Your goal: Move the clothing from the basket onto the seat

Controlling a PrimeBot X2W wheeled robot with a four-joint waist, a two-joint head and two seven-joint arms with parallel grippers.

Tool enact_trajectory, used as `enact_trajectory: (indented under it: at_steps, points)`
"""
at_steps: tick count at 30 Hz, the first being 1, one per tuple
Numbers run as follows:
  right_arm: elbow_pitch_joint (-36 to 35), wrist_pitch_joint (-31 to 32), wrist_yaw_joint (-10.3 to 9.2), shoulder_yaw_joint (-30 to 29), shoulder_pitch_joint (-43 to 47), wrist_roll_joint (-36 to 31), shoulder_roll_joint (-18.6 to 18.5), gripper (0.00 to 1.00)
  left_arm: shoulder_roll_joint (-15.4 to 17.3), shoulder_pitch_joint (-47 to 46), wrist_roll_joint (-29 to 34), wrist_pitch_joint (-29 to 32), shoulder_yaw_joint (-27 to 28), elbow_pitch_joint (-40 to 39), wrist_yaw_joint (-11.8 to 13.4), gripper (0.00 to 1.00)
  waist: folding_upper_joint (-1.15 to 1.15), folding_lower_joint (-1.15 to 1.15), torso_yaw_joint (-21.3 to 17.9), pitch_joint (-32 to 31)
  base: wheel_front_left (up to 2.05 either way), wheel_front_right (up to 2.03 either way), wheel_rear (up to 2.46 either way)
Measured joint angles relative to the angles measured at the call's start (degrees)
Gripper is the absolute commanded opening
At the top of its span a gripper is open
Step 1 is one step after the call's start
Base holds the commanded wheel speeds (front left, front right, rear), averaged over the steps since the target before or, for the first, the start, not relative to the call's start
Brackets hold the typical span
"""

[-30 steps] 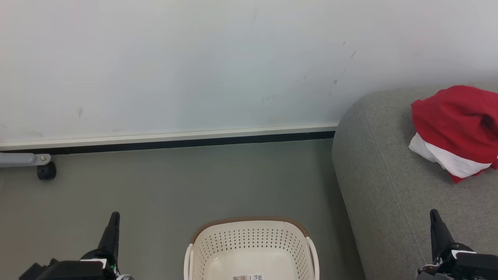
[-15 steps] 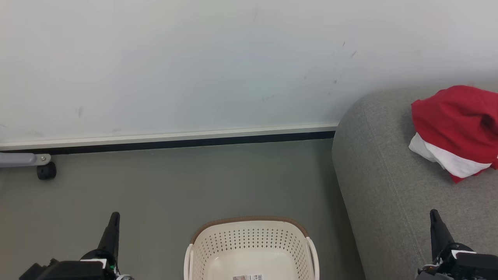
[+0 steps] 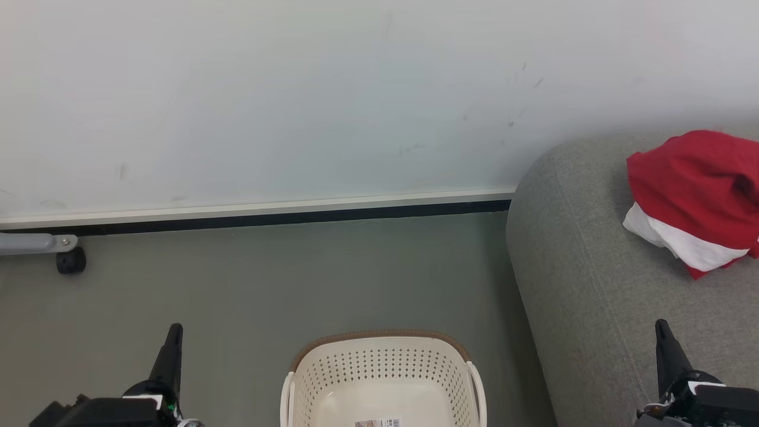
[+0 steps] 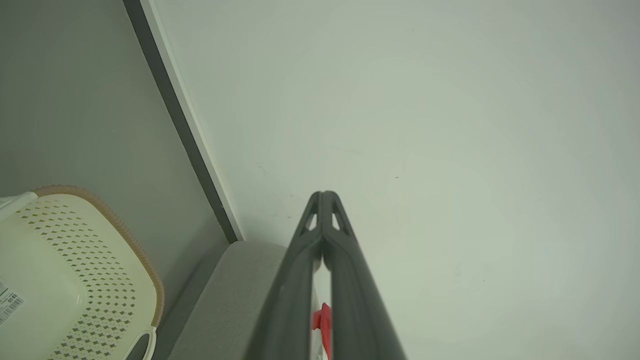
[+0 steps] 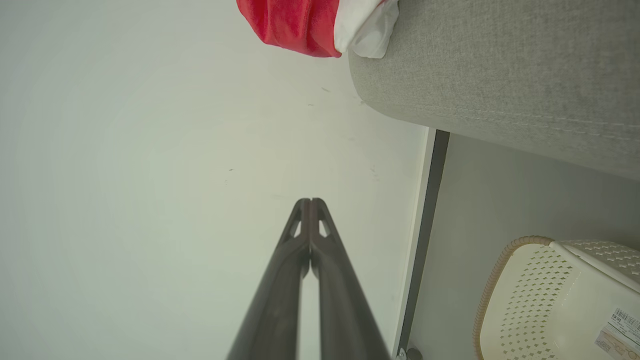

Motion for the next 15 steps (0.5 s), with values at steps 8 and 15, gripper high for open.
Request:
enact_trajectory:
  at_steps: [8,15]
  points:
    - [0.0,0.0,0.0,0.0,0.0,0.0,0.0,0.0,0.0,0.0,0.0,0.0,0.0,0.0,0.0,0.0,0.0,0.0,0.0,0.0,0.0,0.0,0.0]
    - [0.0,0.0,0.0,0.0,0.0,0.0,0.0,0.0,0.0,0.0,0.0,0.0,0.0,0.0,0.0,0.0,0.0,0.0,0.0,0.0,0.0,0.0,0.0]
